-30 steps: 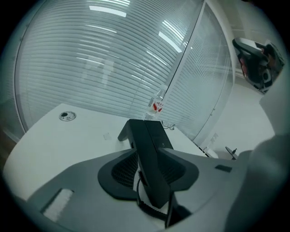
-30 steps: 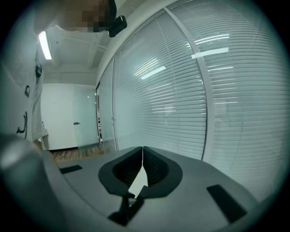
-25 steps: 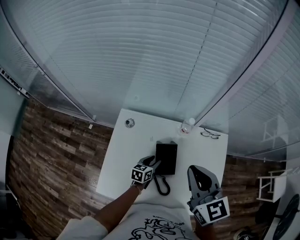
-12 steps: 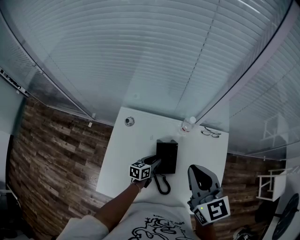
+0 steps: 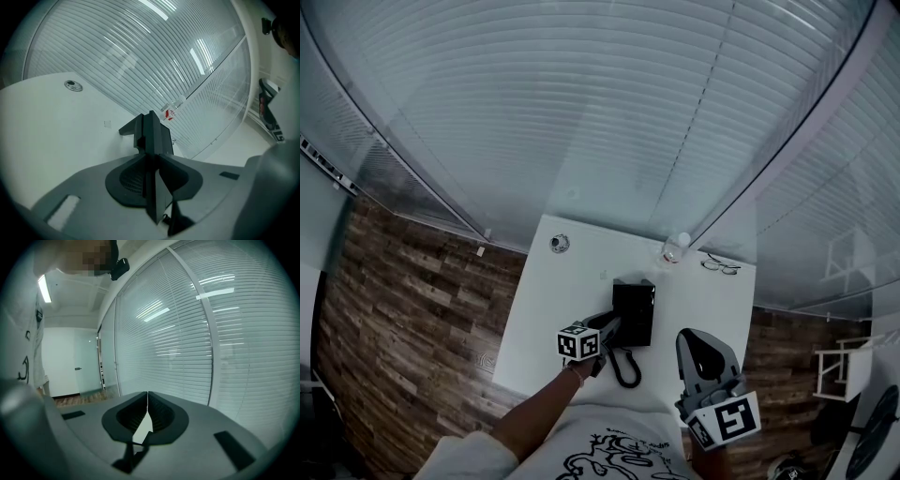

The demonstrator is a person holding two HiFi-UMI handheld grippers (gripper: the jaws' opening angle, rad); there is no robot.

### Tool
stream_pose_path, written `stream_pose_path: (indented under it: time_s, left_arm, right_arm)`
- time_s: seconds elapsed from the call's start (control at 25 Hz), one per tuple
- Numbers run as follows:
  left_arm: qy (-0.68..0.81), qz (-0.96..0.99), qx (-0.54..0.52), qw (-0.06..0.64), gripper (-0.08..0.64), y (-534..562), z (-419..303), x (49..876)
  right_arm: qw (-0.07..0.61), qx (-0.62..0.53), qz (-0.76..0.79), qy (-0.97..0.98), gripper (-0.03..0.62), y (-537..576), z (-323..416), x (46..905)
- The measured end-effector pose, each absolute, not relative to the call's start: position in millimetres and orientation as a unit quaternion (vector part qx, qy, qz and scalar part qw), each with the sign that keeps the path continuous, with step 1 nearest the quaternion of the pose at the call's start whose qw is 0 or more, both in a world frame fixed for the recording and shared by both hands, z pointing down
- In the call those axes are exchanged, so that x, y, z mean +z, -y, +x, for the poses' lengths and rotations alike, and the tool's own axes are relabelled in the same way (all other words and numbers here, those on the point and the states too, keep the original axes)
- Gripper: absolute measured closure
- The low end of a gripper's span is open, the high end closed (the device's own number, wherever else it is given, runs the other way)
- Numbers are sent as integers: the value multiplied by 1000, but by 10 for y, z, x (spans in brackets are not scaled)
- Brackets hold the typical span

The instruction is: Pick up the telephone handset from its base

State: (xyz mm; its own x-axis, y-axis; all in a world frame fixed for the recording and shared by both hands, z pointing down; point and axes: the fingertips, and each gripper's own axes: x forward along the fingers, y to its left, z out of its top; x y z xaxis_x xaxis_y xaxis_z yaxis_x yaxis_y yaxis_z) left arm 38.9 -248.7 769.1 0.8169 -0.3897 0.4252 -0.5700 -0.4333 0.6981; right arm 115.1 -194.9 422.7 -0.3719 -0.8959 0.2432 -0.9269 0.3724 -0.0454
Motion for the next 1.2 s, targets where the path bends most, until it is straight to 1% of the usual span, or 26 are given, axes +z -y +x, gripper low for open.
stream_pose_path:
  time_s: [0.28,0.48,0.72,0.92,1.2]
  left_arm:
    - [283,847,94,440,483,2440,390,7610]
    - [289,852,69,432,492,2469,366,7433]
    - [287,864,45,412,492,2439,320,6967]
    - [294,868,12,401,492,2401,269,6692]
    - [289,890,0,352,494,2244,272,6120]
  right_arm:
    - [85,84,559,820,586,1866,1192,4212]
    - [82,79,560,821,586,1827,1201,4201]
    - [77,72,561,821,586,1703,1183,4040]
    - [76,67,560,823,586,1609,1226,4105]
    - [67,59,561,823,586,1468,1288,4017]
